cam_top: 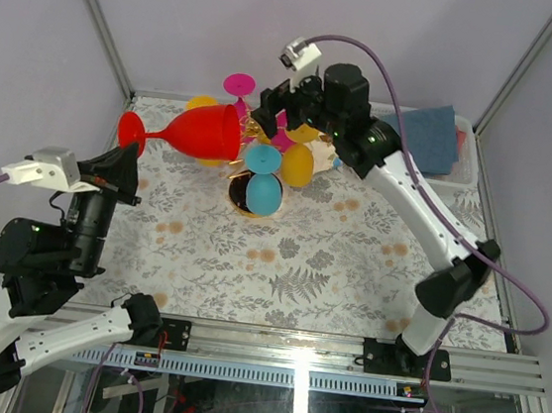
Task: Place the wine glass upside down on the wine glass rack
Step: Adjust the wine rack at the center of the board, then turn the wine glass upside down at the wine rack.
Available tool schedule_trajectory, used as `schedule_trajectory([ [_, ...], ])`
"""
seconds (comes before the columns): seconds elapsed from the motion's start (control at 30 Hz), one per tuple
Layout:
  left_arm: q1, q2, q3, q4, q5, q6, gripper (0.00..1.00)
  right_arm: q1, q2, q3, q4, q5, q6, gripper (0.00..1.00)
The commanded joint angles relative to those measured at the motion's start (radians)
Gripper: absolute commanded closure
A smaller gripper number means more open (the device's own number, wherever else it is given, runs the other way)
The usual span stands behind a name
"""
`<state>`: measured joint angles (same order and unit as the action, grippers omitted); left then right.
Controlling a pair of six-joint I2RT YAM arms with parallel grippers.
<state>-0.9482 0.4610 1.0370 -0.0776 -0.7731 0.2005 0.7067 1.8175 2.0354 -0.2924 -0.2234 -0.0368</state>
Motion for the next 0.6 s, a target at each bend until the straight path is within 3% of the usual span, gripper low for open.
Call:
schedule_trajectory([
  [0.0,0.003,0.049,0.032,-0.042,0.087,0.034,1.0,0.0,-0.231,-0.256,0.191,0.178,0.013,0.03],
  [0.27,0.003,0.13,0.057,-0.114,0.308,0.076,1.0,0.0,-0.621,-0.716,0.354,0.432,-0.027,0.04],
  [0.43,0.003,0.217,0.092,-0.186,0.49,0.109,1.0,0.0,-0.873,-0.958,0.458,0.385,-0.133,0.13],
  [0.57,0.003,0.297,0.144,-0.277,0.607,0.139,1.0,0.0,-0.97,-0.972,0.314,0.247,-0.18,0.12],
])
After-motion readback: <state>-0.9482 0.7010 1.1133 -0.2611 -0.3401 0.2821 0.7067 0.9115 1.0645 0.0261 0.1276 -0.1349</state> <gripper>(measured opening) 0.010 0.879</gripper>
